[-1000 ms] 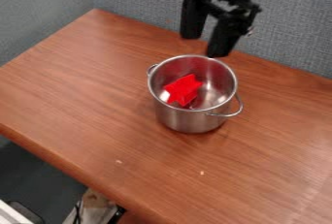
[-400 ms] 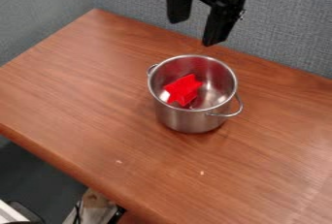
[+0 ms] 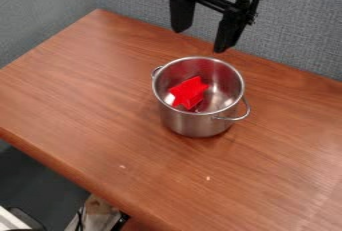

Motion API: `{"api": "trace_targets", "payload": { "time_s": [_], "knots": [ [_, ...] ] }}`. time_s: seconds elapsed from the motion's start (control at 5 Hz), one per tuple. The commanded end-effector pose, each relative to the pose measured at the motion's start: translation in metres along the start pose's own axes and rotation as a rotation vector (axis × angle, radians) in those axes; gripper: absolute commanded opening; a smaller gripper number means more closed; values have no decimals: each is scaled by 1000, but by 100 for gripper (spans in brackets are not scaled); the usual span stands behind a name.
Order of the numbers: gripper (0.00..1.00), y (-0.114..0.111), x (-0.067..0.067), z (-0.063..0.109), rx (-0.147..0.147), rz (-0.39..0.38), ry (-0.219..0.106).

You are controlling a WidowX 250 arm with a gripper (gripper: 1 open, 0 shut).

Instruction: Put the red object in the metal pot

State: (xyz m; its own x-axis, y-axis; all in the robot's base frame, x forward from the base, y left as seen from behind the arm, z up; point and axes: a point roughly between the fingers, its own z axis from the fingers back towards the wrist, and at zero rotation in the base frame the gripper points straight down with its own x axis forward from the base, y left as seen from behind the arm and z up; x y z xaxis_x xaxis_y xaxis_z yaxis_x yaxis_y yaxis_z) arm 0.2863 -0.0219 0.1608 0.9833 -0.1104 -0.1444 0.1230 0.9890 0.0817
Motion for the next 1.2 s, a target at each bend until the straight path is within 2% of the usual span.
{"api": "trace_targets", "payload": {
  "time_s": [0.0, 0.2, 0.6, 0.8, 1.0],
  "knots": [
    [100, 0, -11, 20, 25, 11, -15],
    [100, 1, -16, 22, 44, 31, 10],
    [100, 4, -25, 23, 33, -55, 19],
    [100, -2, -26, 17, 23, -8, 12],
    [100, -3, -26, 20, 11, 58, -13]
  ]
}}
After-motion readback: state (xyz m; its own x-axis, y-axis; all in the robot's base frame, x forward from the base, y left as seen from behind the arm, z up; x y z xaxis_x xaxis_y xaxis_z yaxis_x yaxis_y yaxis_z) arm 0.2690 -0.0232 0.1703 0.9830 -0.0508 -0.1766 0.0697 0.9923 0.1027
